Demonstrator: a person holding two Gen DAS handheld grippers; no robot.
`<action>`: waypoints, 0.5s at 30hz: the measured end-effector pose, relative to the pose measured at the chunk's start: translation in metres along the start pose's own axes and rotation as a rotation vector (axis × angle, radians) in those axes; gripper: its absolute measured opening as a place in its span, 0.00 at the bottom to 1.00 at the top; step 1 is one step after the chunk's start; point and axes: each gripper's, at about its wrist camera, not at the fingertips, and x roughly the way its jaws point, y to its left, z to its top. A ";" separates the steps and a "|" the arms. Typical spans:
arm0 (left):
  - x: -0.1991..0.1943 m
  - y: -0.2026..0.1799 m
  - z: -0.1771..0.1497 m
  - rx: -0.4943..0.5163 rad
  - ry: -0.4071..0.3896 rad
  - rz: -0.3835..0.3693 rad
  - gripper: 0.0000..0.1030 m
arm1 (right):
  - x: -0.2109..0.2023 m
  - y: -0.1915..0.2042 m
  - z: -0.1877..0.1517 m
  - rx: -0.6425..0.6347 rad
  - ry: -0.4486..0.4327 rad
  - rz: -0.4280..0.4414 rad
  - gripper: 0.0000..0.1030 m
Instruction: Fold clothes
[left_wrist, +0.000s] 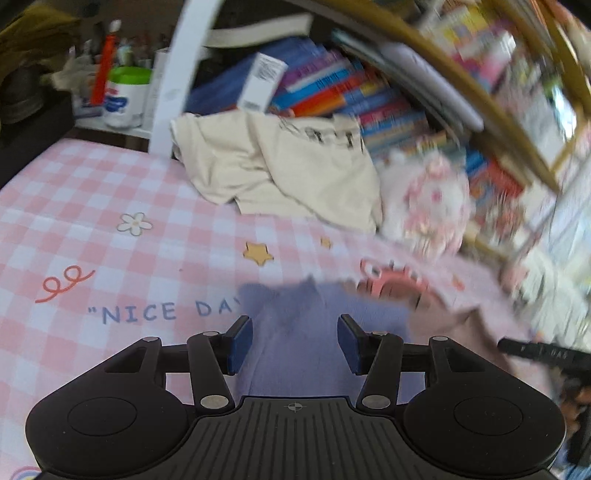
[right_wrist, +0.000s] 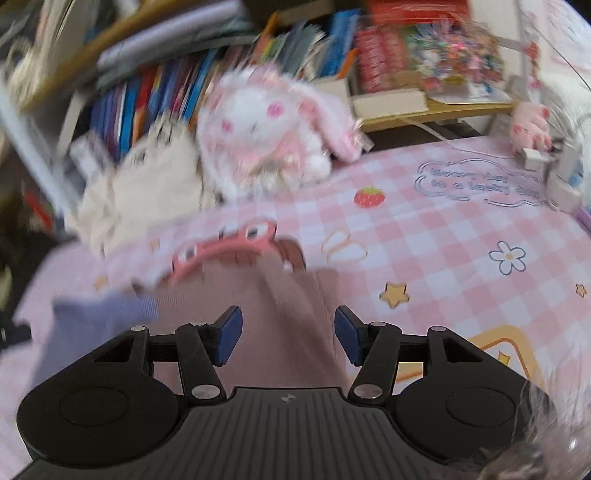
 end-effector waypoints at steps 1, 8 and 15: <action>0.005 -0.003 0.000 0.031 0.005 0.021 0.49 | 0.005 0.002 -0.002 -0.023 0.010 -0.010 0.52; 0.043 -0.005 0.002 0.065 0.080 0.220 0.49 | 0.028 -0.010 -0.001 0.034 0.035 -0.096 0.48; 0.012 0.014 -0.007 -0.014 0.005 0.171 0.48 | 0.019 -0.039 0.001 0.141 0.011 -0.079 0.43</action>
